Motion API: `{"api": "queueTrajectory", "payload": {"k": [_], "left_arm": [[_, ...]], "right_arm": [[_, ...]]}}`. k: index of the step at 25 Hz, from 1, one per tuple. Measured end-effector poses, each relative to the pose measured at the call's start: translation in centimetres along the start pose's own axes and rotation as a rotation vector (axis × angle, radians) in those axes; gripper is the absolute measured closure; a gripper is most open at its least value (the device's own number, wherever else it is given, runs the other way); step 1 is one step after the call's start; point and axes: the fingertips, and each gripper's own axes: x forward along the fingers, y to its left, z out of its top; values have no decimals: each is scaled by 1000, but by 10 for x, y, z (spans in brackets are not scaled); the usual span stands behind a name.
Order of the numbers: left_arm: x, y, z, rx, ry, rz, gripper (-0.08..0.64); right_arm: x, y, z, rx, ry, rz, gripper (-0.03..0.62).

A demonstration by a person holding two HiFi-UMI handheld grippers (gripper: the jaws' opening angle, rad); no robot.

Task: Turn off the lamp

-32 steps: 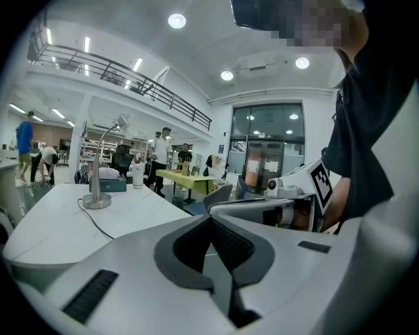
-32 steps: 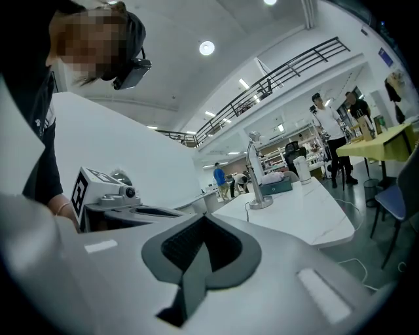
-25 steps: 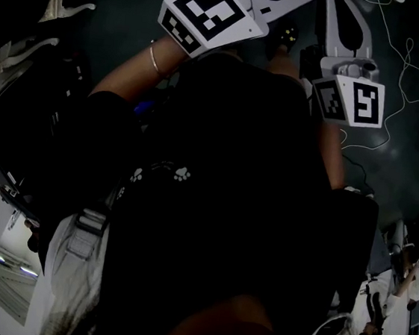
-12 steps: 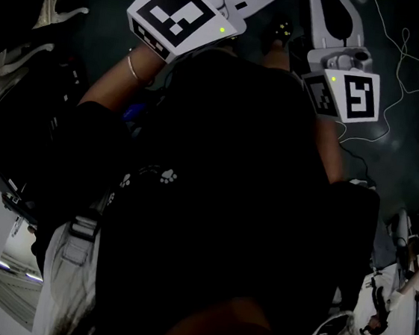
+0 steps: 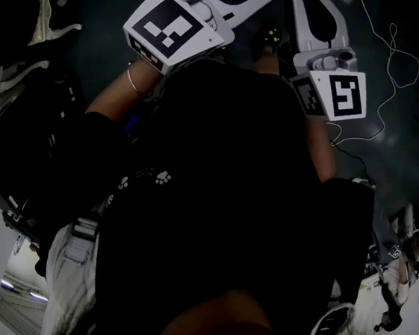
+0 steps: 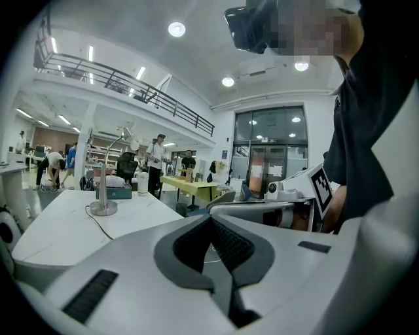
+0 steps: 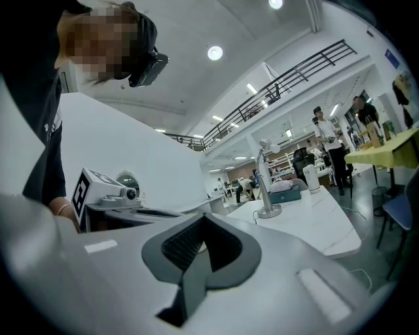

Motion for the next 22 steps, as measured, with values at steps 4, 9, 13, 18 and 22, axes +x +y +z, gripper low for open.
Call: {"api": "queueTrajectory", "payload": {"k": [4, 9, 13, 18, 22], "left_arm": [[0, -5, 4, -1, -19, -4, 554], [-1, -9, 9, 20, -33, -12, 554], [-5, -11, 14, 21, -54, -17, 554], [-4, -13, 11, 13, -48, -25, 554], [1, -19, 9, 22, -34, -45, 554]], "right_arm": [[-5, 1, 4, -9, -7, -9, 592], [-9, 2, 9, -20, -19, -15, 592], [-9, 7, 15, -36, -36, -15, 592], [-12, 9, 20, -47, -45, -4, 592], [-15, 10, 29, -62, -67, 6, 592]]}}
